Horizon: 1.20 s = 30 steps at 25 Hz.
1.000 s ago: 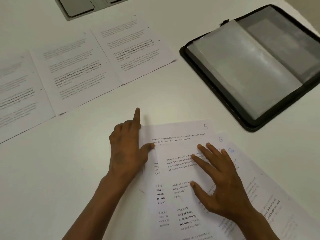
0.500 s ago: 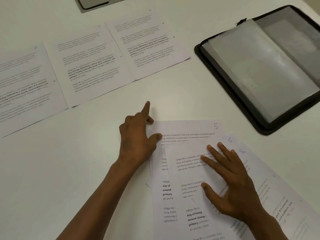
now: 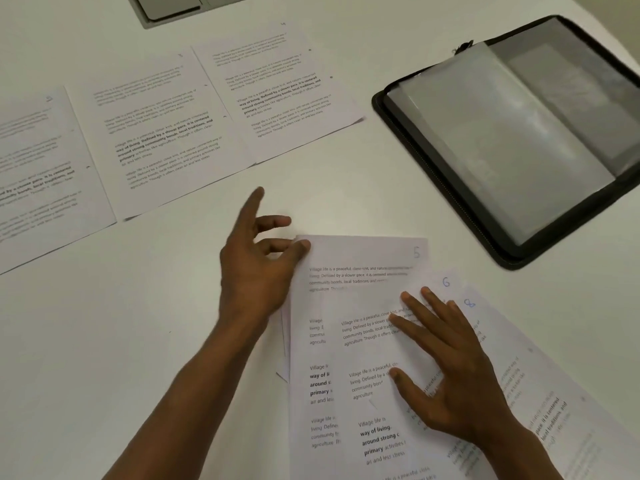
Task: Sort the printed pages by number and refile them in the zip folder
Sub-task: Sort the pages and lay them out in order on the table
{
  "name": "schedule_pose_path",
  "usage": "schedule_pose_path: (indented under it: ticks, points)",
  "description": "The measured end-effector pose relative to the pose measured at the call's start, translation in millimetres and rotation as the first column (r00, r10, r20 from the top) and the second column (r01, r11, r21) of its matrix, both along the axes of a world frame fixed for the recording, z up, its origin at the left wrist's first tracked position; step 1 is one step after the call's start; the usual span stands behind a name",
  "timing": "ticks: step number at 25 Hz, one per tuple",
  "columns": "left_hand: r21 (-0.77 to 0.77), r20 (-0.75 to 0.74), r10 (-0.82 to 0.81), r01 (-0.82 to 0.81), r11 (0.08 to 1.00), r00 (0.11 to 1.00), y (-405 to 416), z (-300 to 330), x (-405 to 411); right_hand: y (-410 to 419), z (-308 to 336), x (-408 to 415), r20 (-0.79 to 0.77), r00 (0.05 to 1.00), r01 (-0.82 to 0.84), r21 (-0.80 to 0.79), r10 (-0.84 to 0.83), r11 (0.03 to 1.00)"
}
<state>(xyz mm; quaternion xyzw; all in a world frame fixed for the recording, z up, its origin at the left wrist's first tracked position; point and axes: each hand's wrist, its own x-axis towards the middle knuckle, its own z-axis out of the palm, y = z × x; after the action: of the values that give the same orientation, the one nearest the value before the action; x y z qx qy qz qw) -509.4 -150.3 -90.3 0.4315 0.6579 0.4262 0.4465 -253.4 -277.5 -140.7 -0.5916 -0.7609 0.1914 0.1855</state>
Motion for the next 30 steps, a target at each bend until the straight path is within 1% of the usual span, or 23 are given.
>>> schedule_pose_path:
  ticks: [2, 5, 7, 8, 10, 11, 13, 14, 16, 19, 20, 21, 22, 24, 25, 26, 29, 30]
  points:
    - [-0.064, 0.257, 0.121, -0.108, 0.992, 0.959, -2.2, 14.0, -10.1, -2.1, 0.3, 4.5, -0.002, 1.000, 0.004, 0.007, -0.004, 1.000]
    - [-0.141, 0.507, 0.227, -0.180, 0.974, 0.832, -7.5, 34.7, -30.9, -3.8, 8.0, 6.4, -0.029, 0.999, 0.019, 0.012, -0.019, 1.000]
    - [-0.163, 0.605, 0.240, -0.177, 0.971, 0.759, -14.2, 46.5, -46.5, 2.2, 21.4, -4.4, -0.102, 0.991, 0.090, -0.013, -0.090, 0.996]
    - [-0.162, 0.637, 0.229, -0.162, 0.973, 0.736, -18.4, 51.7, -53.4, 9.0, 30.3, -14.4, -0.152, 0.975, 0.158, -0.050, -0.164, 0.986]
    - [-0.130, 0.689, 0.171, -0.112, 0.985, 0.705, -28.3, 61.9, -67.1, 29.8, 50.9, -41.2, -0.235, 0.921, 0.273, -0.183, -0.312, 0.944]
    - [-0.099, 0.701, 0.135, -0.092, 0.991, 0.701, -34.1, 67.7, -75.4, 44.0, 60.3, -58.0, -0.268, 0.896, 0.287, -0.261, -0.354, 0.922]
    - [-0.039, 0.701, 0.085, -0.081, 0.996, 0.709, -42.1, 77.4, -92.3, 72.8, 68.2, -88.3, -0.317, 0.860, 0.261, -0.401, -0.401, 0.878]
    - [-0.012, 0.700, 0.067, -0.082, 0.997, 0.711, -43.2, 81.6, -100.9, 85.5, 73.8, -102.9, -0.344, 0.845, 0.237, -0.445, -0.409, 0.864]
    - [0.012, 0.697, 0.072, -0.113, 0.994, 0.713, -47.4, 81.9, -122.7, 104.9, 78.8, -129.7, -0.463, 0.771, 0.185, -0.494, -0.437, 0.850]
    - [0.042, 0.712, 0.109, -0.197, 0.980, 0.693, -51.9, 81.7, -153.4, 118.0, 87.1, -161.6, -0.631, 0.652, 0.167, -0.420, -0.420, 0.892]
    - [0.037, 0.720, 0.120, -0.210, 0.977, 0.683, -51.6, 77.4, -152.6, 116.2, 96.0, -157.5, -0.663, 0.630, 0.165, -0.393, -0.404, 0.904]
    - [0.052, 0.725, 0.146, -0.264, 0.963, 0.673, -62.1, 78.3, -184.7, 116.3, 97.4, -189.6, -0.690, 0.620, 0.125, -0.382, -0.373, 0.916]
    - [0.074, 0.702, 0.173, -0.312, 0.947, 0.691, -78.2, 81.4, -230.1, 117.7, 95.0, -236.4, -0.701, 0.628, 0.072, -0.380, -0.338, 0.922]
    - [0.083, 0.640, 0.128, -0.233, 0.969, 0.758, -89.2, 74.8, -232.1, 108.6, 109.3, -242.4, -0.732, 0.601, 0.083, -0.342, -0.321, 0.936]
    - [0.065, 0.582, 0.151, -0.231, 0.971, 0.799, -100.1, 70.5, -243.8, 104.3, 112.9, -258.4, -0.741, 0.594, 0.070, -0.343, -0.315, 0.937]
    - [0.052, 0.531, 0.196, -0.263, 0.963, 0.824, -112.3, 67.6, -260.6, 101.0, 106.8, -276.8, -0.735, 0.610, 0.037, -0.346, -0.296, 0.937]
    - [-0.020, 0.425, 0.406, -0.440, 0.898, 0.809, -138.2, 49.5, -301.3, 81.9, 93.4, -327.4, -0.731, 0.605, -0.031, -0.419, -0.317, 0.908]
    - [-0.034, 0.365, 0.466, -0.489, 0.872, 0.806, -144.3, 41.9, -312.9, 75.5, 83.6, -341.3, -0.708, 0.629, -0.029, -0.434, -0.321, 0.900]
